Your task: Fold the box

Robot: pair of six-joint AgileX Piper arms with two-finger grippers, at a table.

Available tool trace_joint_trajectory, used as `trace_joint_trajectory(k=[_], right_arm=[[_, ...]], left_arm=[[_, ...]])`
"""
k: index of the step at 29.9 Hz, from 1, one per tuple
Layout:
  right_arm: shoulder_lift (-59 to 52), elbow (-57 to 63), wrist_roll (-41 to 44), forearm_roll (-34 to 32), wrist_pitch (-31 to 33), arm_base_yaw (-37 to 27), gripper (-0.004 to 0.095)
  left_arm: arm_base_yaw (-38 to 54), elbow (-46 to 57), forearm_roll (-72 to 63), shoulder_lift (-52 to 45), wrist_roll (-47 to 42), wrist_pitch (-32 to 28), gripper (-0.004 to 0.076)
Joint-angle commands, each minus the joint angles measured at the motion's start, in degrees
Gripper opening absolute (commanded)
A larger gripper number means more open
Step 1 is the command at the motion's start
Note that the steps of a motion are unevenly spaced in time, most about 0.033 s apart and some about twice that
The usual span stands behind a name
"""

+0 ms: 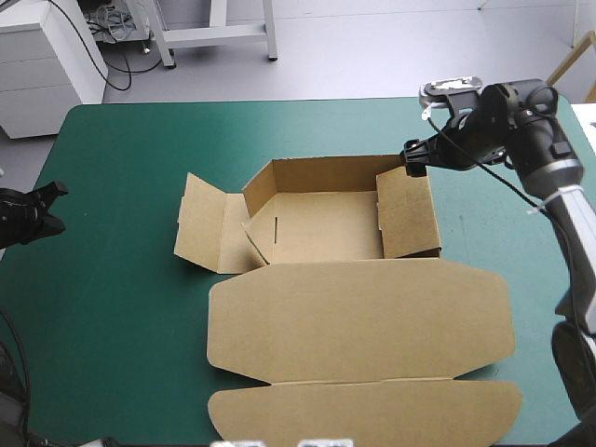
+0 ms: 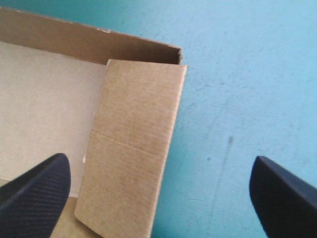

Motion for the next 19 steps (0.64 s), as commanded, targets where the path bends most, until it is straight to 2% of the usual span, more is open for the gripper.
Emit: trace_joint_trajectory(k=[1,11,16,19], right_arm=[[-7.8,-2.0,1.2,-2.1,-1.4,-0.2,0.0901],[-14.7,-1.2,4.6,-1.5,-1.4,-0.2,0.0901],[-14.5,5.7,4.8,0.0,-1.5,-0.2,0.0901],[-13.8,10.1,4.8,-0.3,-4.1,-0.2,0.0901]], left_arm=[[0.0,-1.3,-2.2,-2.5,-0.5,-0.8,-0.0010],[0.0,-1.3,-2.2,-2.5,-0.5,-0.6,-0.0010],[0.0,-1.3,-2.2,-2.5,-0.5,-0.6,-0.0010],[0.0,-1.3,-2.2,-2.5,-0.5,-0.6,-0.0010]])
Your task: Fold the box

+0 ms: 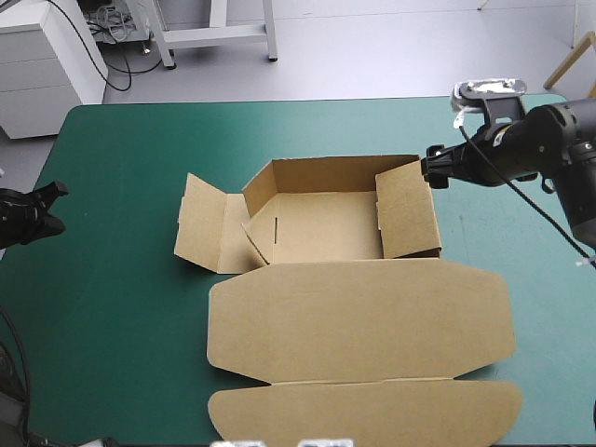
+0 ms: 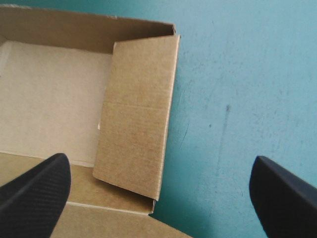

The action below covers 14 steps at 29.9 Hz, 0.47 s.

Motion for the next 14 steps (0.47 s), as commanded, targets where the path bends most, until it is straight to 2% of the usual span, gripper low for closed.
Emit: trace_joint_trajectory(k=[1,14], right_arm=[[-0.7,2.9,0.3,-0.1,-5.7,-0.2,0.0901],[13.8,5.0,-0.6,1.2,-9.1,-0.1,0.0901]], left_arm=[[0.0,-1.3,-2.2,-2.5,-0.5,-0.6,-0.0010],[0.0,-1.3,-2.2,-2.5,-0.3,-0.7,-0.0010]])
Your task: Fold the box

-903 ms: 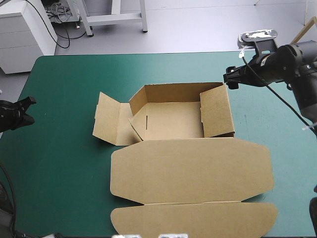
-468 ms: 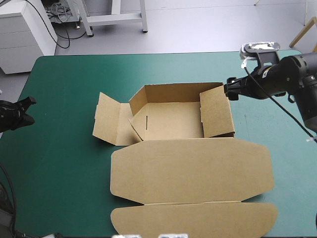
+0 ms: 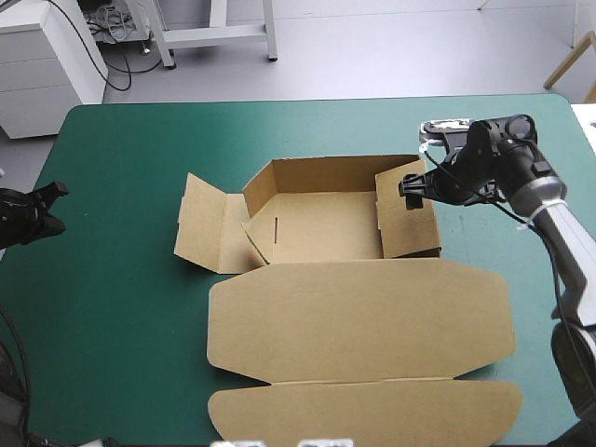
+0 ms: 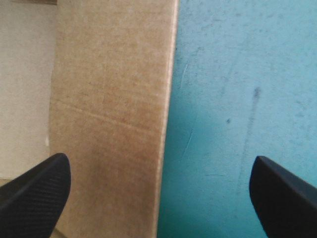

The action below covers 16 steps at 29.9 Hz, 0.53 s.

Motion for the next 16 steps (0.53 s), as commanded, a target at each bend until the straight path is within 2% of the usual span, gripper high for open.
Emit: trace_joint_trajectory(k=[1,7,16], right_arm=[[1.0,-1.2,-0.7,0.7,-2.3,-0.1,0.0901],[5.5,-1.2,-1.6,1.2,-3.5,-0.1,0.0901],[6.1,-1.2,-3.2,4.0,-3.5,-0.1,0.0882]], left_arm=[[0.0,-1.3,-2.2,-2.5,-0.4,-0.8,-0.0010],[0.0,-1.3,-2.8,-2.5,-0.4,-0.8,-0.0010],[0.0,-1.3,-2.1,-2.5,-0.4,-0.8,-0.0010]])
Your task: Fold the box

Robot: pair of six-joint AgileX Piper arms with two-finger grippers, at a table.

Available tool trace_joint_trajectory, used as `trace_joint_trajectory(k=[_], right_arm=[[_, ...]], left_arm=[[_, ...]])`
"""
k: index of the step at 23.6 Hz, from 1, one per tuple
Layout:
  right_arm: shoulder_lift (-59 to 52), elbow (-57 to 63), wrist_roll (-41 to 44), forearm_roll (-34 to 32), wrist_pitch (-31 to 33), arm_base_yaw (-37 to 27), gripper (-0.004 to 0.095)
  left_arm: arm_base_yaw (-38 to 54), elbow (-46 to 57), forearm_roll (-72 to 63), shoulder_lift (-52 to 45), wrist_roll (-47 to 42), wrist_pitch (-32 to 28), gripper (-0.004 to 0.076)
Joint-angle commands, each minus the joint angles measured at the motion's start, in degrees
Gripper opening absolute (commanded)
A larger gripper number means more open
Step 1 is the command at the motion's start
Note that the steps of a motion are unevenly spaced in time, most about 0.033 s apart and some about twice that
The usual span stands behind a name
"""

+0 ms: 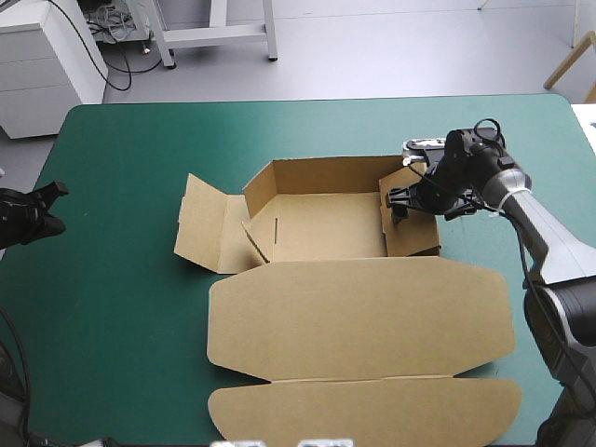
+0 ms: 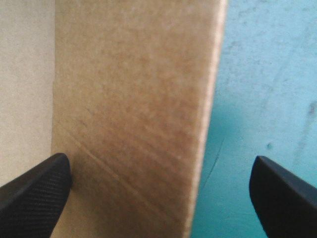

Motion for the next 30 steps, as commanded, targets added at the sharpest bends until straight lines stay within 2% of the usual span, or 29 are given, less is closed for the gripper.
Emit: trace_joint_trajectory(k=[1,4,6,8,9,12,17,21,25,27,30], right_arm=[[-2.8,-1.2,-0.9,0.6,-0.1,-0.1,0.0848],[-2.8,-1.2,-1.5,0.5,1.6,-0.1,0.0634],[-2.8,-1.2,-1.5,0.2,2.2,-0.1,0.0371],[-2.8,-1.2,-2.2,-0.1,2.3,-0.1,0.0056],[-2.8,-1.2,-2.5,-0.1,2.3,-0.1,-0.0012],[-2.8,-1.3,-2.8,-0.1,2.3,-0.1,0.0000],[-3.3,-4.9,-4.4,-0.1,6.0,-0.1,0.0000],[-8.6,-11.2,-4.5,1.0,5.1,-0.3,0.0000],[-16.2,-18.5,-5.8,2.8,7.7,-0.3,0.0000],[-18.9,-19.5,-5.9,4.2,7.7,-0.3,0.0000],[-20.9,-19.5,-7.3,10.5,7.6,-0.3,0.0000]], left_arm=[[0.0,-1.3,-2.1,-2.5,-0.4,-0.8,-0.0010],[0.0,-1.3,-2.7,-2.5,-0.4,0.0,-0.0010],[0.0,-1.3,-3.7,-2.5,-0.4,0.1,-0.0010],[0.0,-1.3,-4.4,-2.5,-0.4,0.1,-0.0010],[0.0,-1.3,-4.6,-2.5,-0.4,0.1,-0.0010],[0.0,-1.3,-4.5,-2.5,-0.2,0.4,-0.0010],[0.0,-1.3,-8.4,-2.5,7.4,0.8,-0.0010],[0.0,-1.3,-10.1,-2.5,12.8,0.8,-0.0010],[0.0,-1.3,-9.5,-2.5,16.5,1.2,-0.0010],[0.0,-1.3,-9.5,-2.5,16.5,0.7,-0.0010],[0.0,-1.3,-11.8,-2.5,14.0,1.0,-0.0010]])
